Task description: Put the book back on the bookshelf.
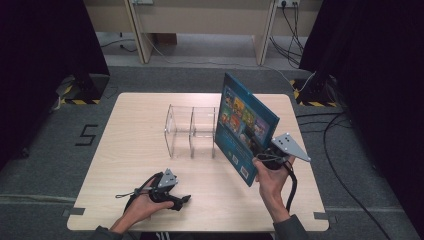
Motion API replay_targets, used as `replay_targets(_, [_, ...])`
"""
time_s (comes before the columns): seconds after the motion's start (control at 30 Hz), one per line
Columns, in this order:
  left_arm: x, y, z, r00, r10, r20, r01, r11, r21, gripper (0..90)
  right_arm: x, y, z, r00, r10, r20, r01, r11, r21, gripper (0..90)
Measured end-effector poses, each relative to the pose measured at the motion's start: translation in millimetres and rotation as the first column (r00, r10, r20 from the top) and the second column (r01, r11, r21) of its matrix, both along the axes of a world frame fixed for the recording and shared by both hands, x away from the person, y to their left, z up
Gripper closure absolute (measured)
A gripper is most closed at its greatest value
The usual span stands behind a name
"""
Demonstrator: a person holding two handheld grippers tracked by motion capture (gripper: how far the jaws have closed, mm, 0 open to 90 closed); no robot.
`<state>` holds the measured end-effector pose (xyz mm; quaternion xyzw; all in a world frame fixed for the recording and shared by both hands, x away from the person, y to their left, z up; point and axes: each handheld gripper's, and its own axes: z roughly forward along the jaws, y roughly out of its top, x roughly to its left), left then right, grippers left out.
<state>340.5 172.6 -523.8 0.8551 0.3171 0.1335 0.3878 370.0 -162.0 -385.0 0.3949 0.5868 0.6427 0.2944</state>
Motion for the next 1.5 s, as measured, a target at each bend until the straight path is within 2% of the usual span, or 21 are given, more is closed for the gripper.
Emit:
replay_targets(0.47, [-0.1,0.0,0.0,1.0000,-0.003,0.000,0.003,1.0000,0.000,9.3,18.3,3.4,-3.1,0.9992,-0.040,-0.006,0.040,0.9992,-0.001,82.7])
replay_targets(0.8, [-0.2,0.0,0.1,1.0000,-0.005,0.000,0.005,1.0000,0.001,9.3,33.6,15.6,-3.6,0.9980,-0.063,-0.004,0.063,0.9980,0.005,82.6])
replay_targets(1.07, [-0.3,-0.1,0.1,1.0000,-0.006,0.000,0.006,1.0000,0.002,9.2,40.7,20.2,-8.3,0.9971,-0.075,-0.013,0.075,0.9971,-0.004,82.6])
replay_targets(1.5, [-0.6,-0.1,0.0,0.9999,-0.010,0.000,0.010,0.9999,0.000,9.3,50.2,29.1,-11.8,0.9960,-0.090,0.001,0.090,0.9958,-0.019,82.4])
